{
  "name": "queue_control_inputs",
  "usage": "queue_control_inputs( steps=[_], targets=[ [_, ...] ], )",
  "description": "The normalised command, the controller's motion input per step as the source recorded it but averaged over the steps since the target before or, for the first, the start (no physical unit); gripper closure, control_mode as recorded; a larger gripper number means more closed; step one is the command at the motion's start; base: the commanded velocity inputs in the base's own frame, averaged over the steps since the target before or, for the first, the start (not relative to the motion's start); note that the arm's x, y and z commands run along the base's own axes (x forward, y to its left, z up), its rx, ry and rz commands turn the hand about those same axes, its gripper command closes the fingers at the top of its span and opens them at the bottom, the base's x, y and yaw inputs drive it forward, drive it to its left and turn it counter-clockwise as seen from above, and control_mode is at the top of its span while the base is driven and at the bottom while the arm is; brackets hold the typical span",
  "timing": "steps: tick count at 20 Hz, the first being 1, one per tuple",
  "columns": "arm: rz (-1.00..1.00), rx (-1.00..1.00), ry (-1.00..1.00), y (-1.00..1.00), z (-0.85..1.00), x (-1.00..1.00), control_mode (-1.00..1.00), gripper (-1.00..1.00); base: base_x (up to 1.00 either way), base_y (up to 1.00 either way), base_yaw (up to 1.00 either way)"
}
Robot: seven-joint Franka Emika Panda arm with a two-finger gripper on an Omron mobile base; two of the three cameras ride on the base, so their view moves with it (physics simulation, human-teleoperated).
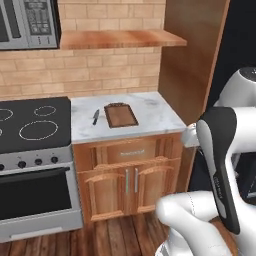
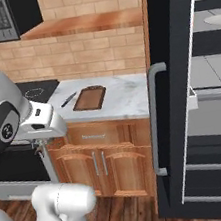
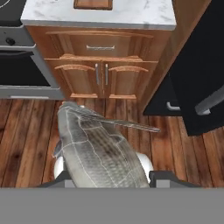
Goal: Retrieve the fish from the fridge and place it on the cutting board.
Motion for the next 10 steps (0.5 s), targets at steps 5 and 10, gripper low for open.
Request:
queue_control_inputs(
  steps=[5,10],
  targets=[
    [0.00,0.00,0.00,0.00,0.00,0.00,1.00,1.00,0.68,0.26,0.14],
    [0.00,0.00,0.00,0.00,0.00,0.00,1.00,1.00,0.85,0.30,0.13]
  ],
)
